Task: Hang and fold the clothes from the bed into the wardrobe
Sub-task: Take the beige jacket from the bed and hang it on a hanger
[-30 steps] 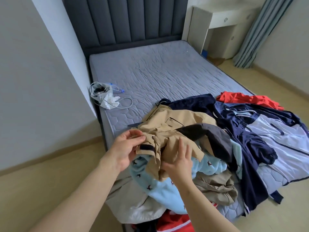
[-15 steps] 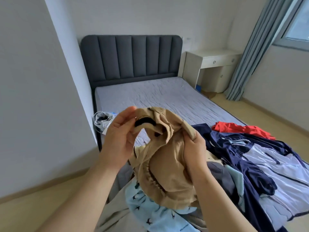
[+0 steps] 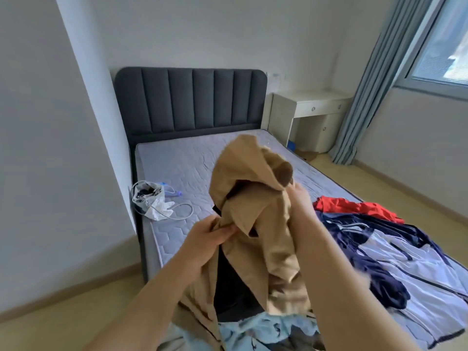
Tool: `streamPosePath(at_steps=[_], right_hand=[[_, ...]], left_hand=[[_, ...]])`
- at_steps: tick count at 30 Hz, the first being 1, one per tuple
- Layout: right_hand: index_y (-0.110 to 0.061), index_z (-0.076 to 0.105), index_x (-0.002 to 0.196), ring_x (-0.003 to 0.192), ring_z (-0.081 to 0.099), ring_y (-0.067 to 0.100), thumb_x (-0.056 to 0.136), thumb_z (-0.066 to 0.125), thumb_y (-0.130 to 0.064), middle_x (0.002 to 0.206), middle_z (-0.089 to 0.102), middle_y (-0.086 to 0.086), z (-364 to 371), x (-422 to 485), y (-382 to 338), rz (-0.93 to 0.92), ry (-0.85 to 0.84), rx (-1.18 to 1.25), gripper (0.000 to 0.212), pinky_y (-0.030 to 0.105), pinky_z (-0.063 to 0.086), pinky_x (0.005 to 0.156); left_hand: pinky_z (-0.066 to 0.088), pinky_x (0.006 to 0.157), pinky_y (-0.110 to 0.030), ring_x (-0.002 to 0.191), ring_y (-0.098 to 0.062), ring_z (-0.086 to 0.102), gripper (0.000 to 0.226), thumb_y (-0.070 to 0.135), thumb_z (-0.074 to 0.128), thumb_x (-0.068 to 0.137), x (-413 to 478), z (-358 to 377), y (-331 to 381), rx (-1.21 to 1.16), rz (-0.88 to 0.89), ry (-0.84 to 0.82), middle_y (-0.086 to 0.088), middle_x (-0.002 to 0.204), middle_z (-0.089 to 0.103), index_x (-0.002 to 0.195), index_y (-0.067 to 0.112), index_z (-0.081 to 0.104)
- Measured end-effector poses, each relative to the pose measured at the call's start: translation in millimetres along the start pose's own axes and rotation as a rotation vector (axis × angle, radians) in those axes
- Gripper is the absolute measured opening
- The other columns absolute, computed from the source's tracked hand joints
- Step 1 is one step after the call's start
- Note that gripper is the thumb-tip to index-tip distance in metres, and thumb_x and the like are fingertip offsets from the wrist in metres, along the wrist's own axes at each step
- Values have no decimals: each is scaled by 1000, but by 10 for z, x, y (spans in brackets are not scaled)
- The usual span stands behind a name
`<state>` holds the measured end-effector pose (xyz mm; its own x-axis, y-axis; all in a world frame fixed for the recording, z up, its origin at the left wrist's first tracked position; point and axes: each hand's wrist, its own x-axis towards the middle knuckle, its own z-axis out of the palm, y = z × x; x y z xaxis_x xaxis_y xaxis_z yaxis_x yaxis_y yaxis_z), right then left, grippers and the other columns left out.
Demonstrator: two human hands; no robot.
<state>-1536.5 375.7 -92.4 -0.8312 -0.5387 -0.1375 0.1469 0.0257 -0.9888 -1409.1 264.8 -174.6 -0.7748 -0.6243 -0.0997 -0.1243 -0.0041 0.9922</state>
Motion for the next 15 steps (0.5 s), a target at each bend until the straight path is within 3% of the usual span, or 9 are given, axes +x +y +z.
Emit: streamPosePath(at_steps=[2, 4, 6, 8, 11, 13, 14, 15], right_hand=[[-12, 53, 101, 68, 50, 17, 91, 54, -18, 82, 51, 6, 10, 33, 366, 60, 102, -7, 11, 13, 43, 47], [-18, 42, 130, 84, 56, 15, 91, 57, -26, 93, 51, -1, 2, 47, 735, 108, 56, -39, 43, 24, 48, 71], [-24, 30, 142, 92, 52, 0, 90, 59, -34, 103, 51, -8, 49, -64, 978, 156, -120, -92, 60, 14, 46, 70], [-29, 30, 142, 100, 51, -4, 87, 63, -34, 123, 49, -7, 128, -163, 1205, 158, -303, -186, 65, 5, 41, 71], [-36, 36, 131, 102, 48, -7, 82, 70, -26, 115, 45, -17, 158, -183, 1468, 162, -431, -349, 61, 6, 35, 82], [-31, 51, 109, 87, 52, 2, 82, 68, -22, 97, 50, -13, 129, -160, 1496, 193, -473, -560, 33, 11, 39, 75], [-26, 54, 91, 71, 50, 4, 83, 63, -17, 82, 52, -10, 120, -154, 1478, 197, -491, -680, 15, 9, 40, 63], [-20, 52, 77, 58, 45, 6, 82, 58, -12, 69, 49, -6, 130, -133, 1496, 202, -508, -772, 12, 8, 36, 48]], left_hand=[[51, 86, -48, 90, -33, 65, 23, 25, 69, 80, 9, -12, -156, -179, -195, 172, -18, 90, 69, 92, 6, 67], [52, 80, -41, 86, -32, 64, 25, 23, 65, 85, 18, -83, -303, -376, -413, 295, -16, 90, 69, 104, 7, 65], [51, 69, -37, 78, -29, 64, 30, 30, 66, 84, 17, -140, -379, -479, -556, 345, -15, 83, 69, 103, 7, 66], [51, 63, -35, 74, -29, 65, 36, 39, 67, 81, 22, -172, -411, -514, -627, 326, -16, 80, 70, 100, 8, 68], [53, 72, -39, 82, -32, 67, 47, 50, 69, 75, -26, -190, -478, -447, -671, 256, -18, 87, 72, 99, 9, 70], [52, 74, -39, 85, -31, 67, 53, 54, 70, 69, -70, -219, -557, -427, -662, 205, -15, 88, 73, 98, 11, 70], [52, 81, -41, 90, -30, 67, 58, 56, 72, 63, -95, -230, -596, -404, -659, 177, -14, 91, 73, 101, 12, 70], [49, 90, -42, 94, -30, 66, 65, 58, 72, 57, -116, -240, -638, -376, -660, 150, -12, 94, 73, 103, 13, 70]])
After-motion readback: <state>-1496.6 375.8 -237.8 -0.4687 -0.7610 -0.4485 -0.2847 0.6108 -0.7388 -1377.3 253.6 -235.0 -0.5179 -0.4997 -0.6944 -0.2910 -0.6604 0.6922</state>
